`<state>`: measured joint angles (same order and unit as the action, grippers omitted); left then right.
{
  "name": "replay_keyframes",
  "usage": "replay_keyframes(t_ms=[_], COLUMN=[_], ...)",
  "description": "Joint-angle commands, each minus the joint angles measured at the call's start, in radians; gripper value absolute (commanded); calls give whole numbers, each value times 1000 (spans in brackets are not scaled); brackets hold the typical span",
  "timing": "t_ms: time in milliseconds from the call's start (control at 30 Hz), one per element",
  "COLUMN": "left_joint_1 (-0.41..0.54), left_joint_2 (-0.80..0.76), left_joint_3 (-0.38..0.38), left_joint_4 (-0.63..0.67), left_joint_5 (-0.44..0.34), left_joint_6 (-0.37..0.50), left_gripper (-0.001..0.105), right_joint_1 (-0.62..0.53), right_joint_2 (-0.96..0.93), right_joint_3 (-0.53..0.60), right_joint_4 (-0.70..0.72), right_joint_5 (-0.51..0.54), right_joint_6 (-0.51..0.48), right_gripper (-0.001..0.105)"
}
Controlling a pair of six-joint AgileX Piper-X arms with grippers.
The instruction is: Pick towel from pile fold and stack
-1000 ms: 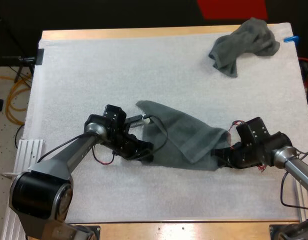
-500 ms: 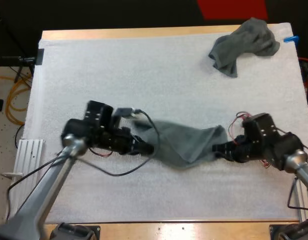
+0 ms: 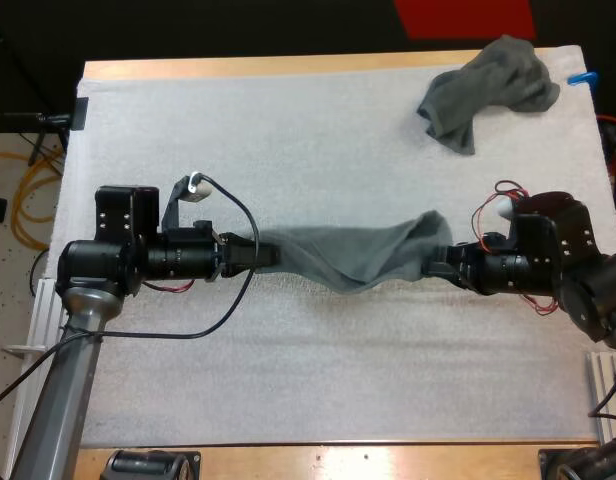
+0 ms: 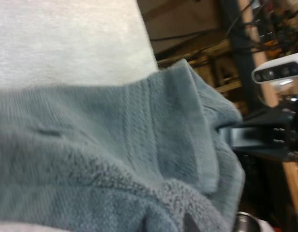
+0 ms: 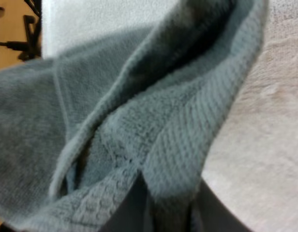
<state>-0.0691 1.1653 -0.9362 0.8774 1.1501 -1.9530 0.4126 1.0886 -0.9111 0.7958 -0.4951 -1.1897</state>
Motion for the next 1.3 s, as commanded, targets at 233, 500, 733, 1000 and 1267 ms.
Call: replay_keyframes(t_ms=[233,500,733,1000,1267], left_joint_1=[-6,-6,-6,-6,-6], left_joint_2=[-15,-18,-18,-18,-18], left_joint_3=[-3,-3,0,0,64], left_joint_4=[2,-7,-7,-7,-4], left_joint_5=[131,43,-60,-105,-278], left_joint_6=[-3,7,5,5,23], left_gripper=[0,0,0,0,0], right_joint_1=[1,1,-2,-2,-2], right_joint_2=[-6,-6,48,102,102], right_joint_3=[-8,-5,-5,-5,-5], right_joint_4=[95,166,10,-125,-35], right_joint_5=[-2,-131,-119,-44,4], right_joint_6=[-4,-4,176,317,136], right_gripper=[0,0,0,0,0])
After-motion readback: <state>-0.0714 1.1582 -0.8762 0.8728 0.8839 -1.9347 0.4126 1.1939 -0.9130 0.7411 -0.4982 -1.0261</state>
